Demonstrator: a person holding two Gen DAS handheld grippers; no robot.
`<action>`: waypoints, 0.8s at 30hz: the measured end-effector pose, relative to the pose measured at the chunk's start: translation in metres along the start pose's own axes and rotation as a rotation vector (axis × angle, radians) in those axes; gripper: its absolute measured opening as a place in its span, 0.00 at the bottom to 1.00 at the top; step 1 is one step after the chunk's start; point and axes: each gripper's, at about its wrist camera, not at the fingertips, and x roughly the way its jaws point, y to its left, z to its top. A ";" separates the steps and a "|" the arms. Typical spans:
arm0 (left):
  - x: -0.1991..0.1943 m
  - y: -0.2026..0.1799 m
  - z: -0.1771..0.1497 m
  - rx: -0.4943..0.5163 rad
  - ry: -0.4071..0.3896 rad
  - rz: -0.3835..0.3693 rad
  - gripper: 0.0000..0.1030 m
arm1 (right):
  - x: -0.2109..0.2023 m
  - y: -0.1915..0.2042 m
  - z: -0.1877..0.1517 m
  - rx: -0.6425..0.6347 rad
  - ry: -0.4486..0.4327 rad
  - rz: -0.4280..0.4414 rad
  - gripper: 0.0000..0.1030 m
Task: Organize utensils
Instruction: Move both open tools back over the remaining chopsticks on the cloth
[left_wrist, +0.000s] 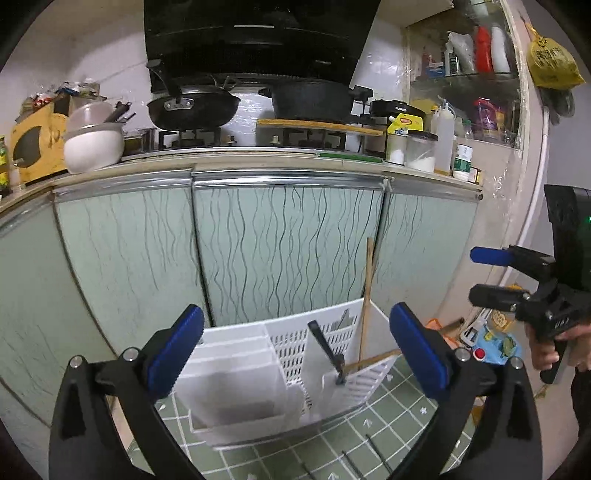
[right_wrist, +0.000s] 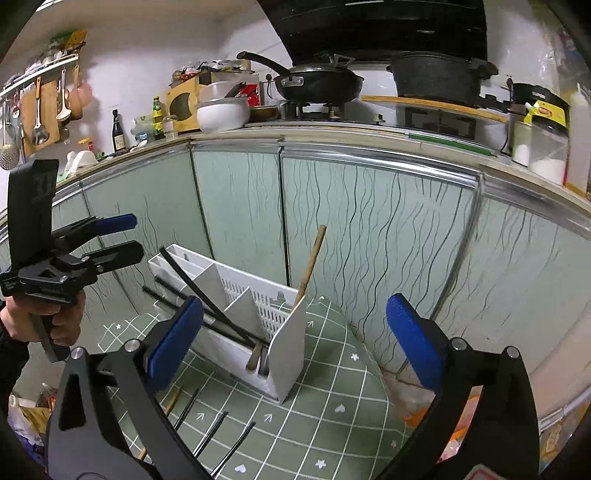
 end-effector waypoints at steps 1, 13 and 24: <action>-0.004 0.000 -0.002 0.001 0.000 -0.002 0.96 | -0.005 0.003 -0.004 -0.003 0.000 0.003 0.92; -0.073 -0.028 -0.032 0.044 -0.021 0.032 0.96 | -0.073 0.042 -0.027 -0.046 -0.040 -0.006 0.92; -0.122 -0.055 -0.053 0.091 -0.037 0.058 0.96 | -0.107 0.066 -0.059 -0.032 -0.050 -0.015 0.92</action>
